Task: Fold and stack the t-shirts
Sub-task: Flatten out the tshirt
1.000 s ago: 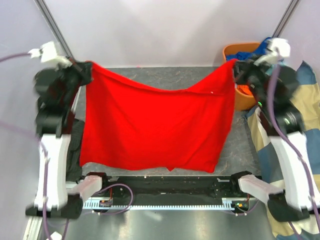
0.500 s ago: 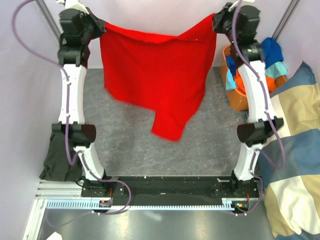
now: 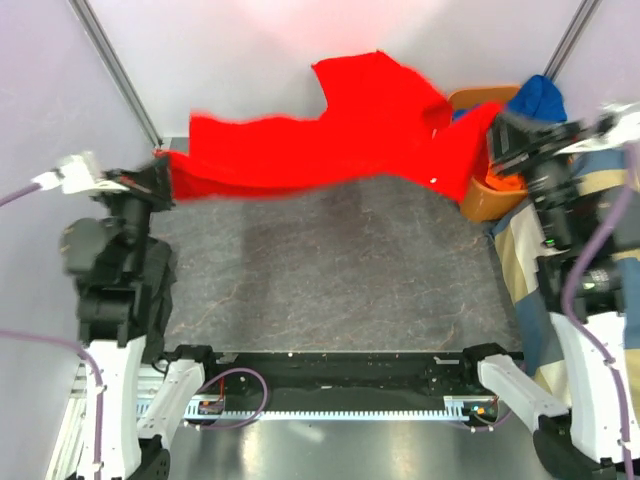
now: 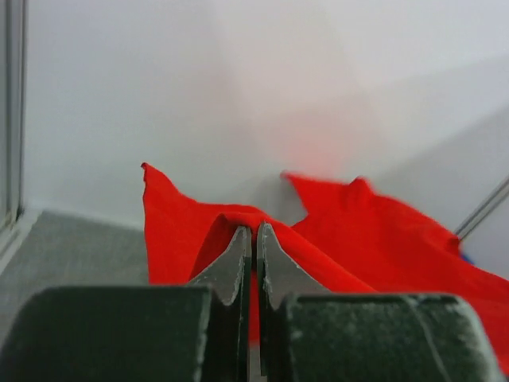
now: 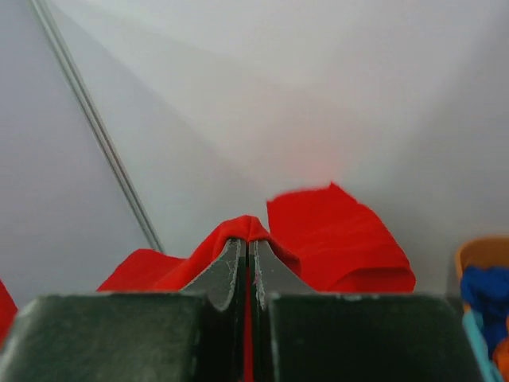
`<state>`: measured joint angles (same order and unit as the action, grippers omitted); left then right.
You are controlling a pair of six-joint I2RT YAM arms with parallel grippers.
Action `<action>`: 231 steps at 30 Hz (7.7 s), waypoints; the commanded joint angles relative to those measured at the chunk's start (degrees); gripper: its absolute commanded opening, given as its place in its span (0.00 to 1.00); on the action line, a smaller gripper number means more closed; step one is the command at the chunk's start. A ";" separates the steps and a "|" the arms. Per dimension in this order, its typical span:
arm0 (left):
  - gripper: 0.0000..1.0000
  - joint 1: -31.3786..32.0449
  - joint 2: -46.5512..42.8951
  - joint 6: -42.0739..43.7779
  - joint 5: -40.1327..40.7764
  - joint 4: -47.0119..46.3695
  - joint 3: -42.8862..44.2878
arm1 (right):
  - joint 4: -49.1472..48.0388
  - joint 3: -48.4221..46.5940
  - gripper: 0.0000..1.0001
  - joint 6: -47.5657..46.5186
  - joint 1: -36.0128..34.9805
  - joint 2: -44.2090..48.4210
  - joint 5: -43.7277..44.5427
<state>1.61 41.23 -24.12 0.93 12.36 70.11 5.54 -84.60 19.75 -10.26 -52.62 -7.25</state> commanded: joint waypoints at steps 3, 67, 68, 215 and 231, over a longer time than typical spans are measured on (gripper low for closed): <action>0.02 -0.20 3.50 -5.41 3.11 -1.09 -22.09 | -0.26 33.28 0.00 5.73 -0.81 -0.20 -5.94; 0.02 0.15 44.08 -4.89 -3.29 -14.72 9.03 | -4.57 3.53 0.00 -4.10 -3.80 -34.25 11.73; 0.02 0.06 46.54 -4.80 -4.08 -14.65 12.04 | -4.40 0.08 0.00 -4.45 -3.37 -36.74 11.03; 1.00 -0.20 2.36 -24.04 3.38 -9.72 -43.83 | 8.87 -39.42 0.86 -5.07 -5.39 -95.30 -21.33; 1.00 -0.20 1.48 -22.90 4.87 -7.09 -43.65 | 10.46 -37.84 0.86 6.35 -0.55 -95.21 -3.57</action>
<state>1.26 43.55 -49.74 4.43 4.47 26.22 12.62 -123.07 21.71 -12.93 -146.87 -20.16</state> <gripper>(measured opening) 0.995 0.859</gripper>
